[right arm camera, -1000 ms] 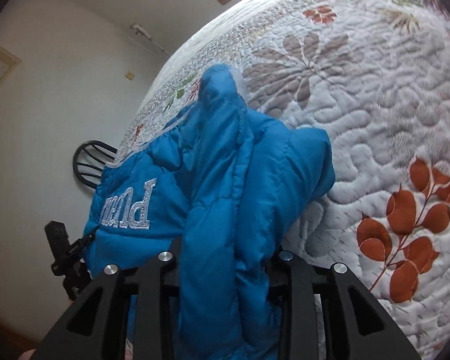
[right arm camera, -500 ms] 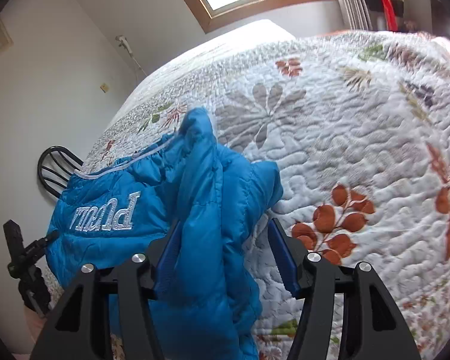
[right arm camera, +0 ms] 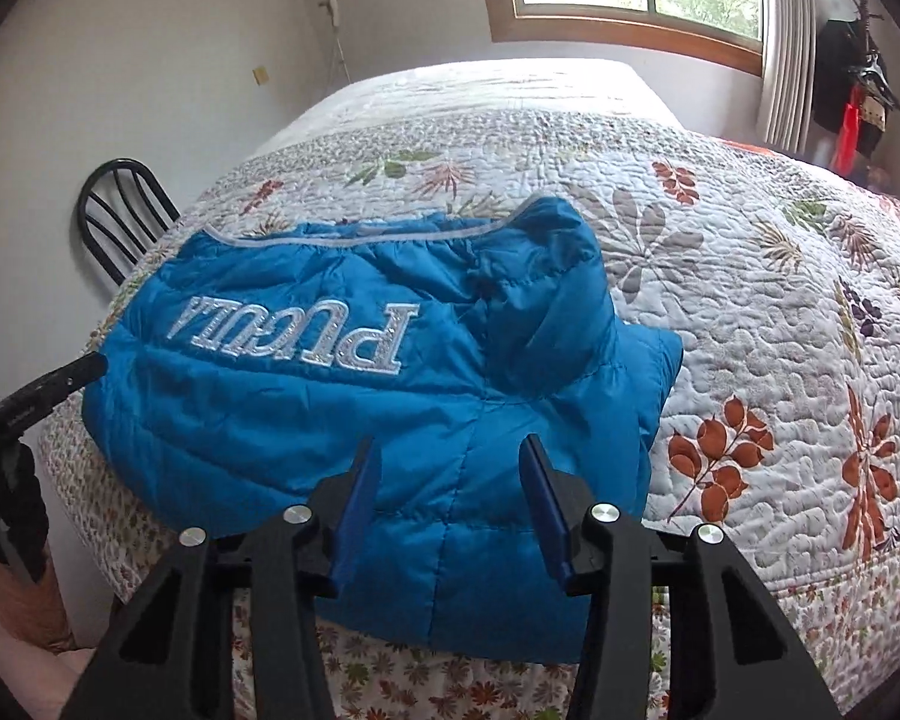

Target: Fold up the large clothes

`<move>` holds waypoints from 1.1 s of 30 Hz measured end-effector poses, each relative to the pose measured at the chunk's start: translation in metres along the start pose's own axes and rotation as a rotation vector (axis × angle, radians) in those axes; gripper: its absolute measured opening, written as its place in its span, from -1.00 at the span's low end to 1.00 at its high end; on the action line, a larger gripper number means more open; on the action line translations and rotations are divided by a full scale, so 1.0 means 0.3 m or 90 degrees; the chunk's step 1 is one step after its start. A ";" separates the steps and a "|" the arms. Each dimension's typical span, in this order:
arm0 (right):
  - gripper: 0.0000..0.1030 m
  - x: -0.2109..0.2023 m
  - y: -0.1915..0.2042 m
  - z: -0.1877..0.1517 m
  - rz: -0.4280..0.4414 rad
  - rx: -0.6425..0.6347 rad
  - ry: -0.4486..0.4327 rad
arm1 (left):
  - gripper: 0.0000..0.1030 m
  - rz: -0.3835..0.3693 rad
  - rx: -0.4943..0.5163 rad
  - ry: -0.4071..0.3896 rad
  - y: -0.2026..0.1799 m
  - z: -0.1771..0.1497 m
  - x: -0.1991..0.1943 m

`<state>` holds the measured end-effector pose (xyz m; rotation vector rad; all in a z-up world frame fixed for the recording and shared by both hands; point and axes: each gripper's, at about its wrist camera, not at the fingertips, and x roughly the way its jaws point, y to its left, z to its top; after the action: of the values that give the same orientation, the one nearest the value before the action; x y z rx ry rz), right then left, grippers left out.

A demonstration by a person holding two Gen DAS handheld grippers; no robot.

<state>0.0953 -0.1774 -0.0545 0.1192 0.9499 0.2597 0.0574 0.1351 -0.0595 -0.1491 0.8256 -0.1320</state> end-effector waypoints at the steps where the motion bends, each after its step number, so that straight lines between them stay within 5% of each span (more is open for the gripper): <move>1: -0.12 0.015 -0.004 -0.007 -0.004 0.005 0.006 | -0.28 -0.003 0.002 0.009 -0.003 -0.008 0.020; 4: -0.17 0.057 -0.016 -0.027 -0.012 0.015 0.010 | -0.29 0.001 0.003 0.042 0.005 -0.031 0.100; 20: -0.17 0.124 -0.022 -0.050 -0.016 0.035 0.011 | -0.28 0.002 0.026 0.041 0.004 -0.065 0.146; 27: -0.10 -0.015 -0.059 -0.050 0.038 0.055 -0.025 | -0.22 -0.001 -0.029 0.019 0.060 -0.058 0.004; 33: 0.02 -0.131 -0.158 -0.087 -0.032 0.089 -0.031 | 0.03 0.024 -0.129 0.026 0.154 -0.149 -0.097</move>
<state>0.0600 -0.2340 -0.0488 0.2284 0.9208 0.1440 0.0076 0.1819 -0.0769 -0.3214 0.8814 -0.0154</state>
